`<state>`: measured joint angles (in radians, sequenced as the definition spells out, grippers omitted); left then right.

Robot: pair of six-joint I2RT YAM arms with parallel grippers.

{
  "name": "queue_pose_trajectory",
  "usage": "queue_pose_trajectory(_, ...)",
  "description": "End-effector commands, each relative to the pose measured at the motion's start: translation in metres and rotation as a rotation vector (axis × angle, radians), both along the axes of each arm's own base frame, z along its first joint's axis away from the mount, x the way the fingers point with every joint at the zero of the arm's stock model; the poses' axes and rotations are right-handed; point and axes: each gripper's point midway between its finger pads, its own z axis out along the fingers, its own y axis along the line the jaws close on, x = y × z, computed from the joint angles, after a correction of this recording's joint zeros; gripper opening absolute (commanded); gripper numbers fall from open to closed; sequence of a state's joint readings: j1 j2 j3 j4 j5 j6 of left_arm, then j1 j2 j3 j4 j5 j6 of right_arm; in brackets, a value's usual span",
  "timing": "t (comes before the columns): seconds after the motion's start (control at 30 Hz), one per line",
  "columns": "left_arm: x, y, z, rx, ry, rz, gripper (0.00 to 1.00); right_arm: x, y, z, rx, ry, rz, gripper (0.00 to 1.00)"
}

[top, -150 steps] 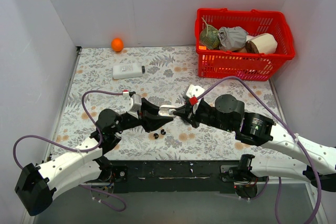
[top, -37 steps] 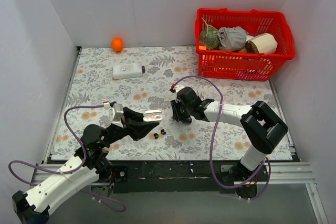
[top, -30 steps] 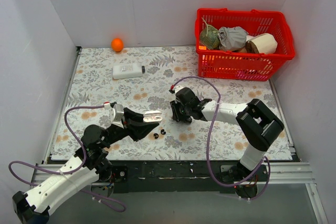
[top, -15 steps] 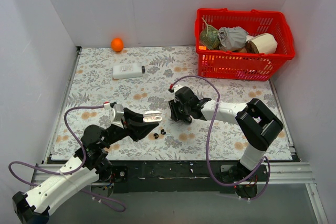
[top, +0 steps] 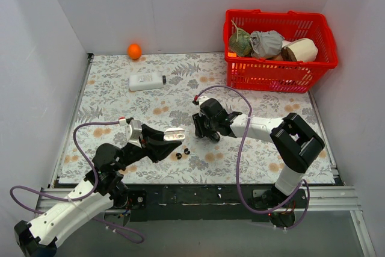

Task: Insert the wireless bluetooth earbuds into the charging case
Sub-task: Pick up the earbud from the center of the board.

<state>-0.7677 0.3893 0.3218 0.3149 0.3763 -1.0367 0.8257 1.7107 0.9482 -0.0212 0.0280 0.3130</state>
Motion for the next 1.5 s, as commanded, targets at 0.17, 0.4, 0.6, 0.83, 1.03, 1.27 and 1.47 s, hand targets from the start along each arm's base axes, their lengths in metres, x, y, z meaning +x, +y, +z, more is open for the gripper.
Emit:
queue_pose_trajectory(0.17, 0.002, 0.002, -0.001, -0.004, -0.001, 0.017, 0.0, 0.001, 0.002, 0.015, 0.063, -0.012, -0.048, 0.49)
queue_pose_trajectory(0.4, 0.001, 0.002, 0.004, -0.015, -0.009, 0.016, 0.0, 0.004, 0.002, 0.011, 0.063, -0.001, -0.088, 0.49)
queue_pose_trajectory(0.6, 0.001, 0.002, 0.002, -0.014, -0.002, 0.012, 0.0, 0.004, 0.004, 0.003, 0.042, 0.017, -0.075, 0.49)
queue_pose_trajectory(0.83, 0.0, 0.002, -0.001, -0.012, 0.003, 0.013, 0.0, 0.004, 0.006, -0.004, 0.026, 0.025, -0.054, 0.48)
queue_pose_trajectory(1.03, 0.0, 0.003, 0.0, -0.013, 0.001, 0.013, 0.0, -0.001, 0.009, -0.009, 0.01, 0.049, -0.028, 0.48)
queue_pose_trajectory(1.27, 0.0, 0.003, 0.0, -0.008, 0.004, 0.012, 0.0, -0.001, 0.012, -0.016, -0.009, 0.062, -0.022, 0.47)
queue_pose_trajectory(1.47, 0.0, 0.003, -0.001, -0.006, 0.008, 0.011, 0.0, -0.002, 0.01, -0.015, -0.003, 0.057, -0.025, 0.38)
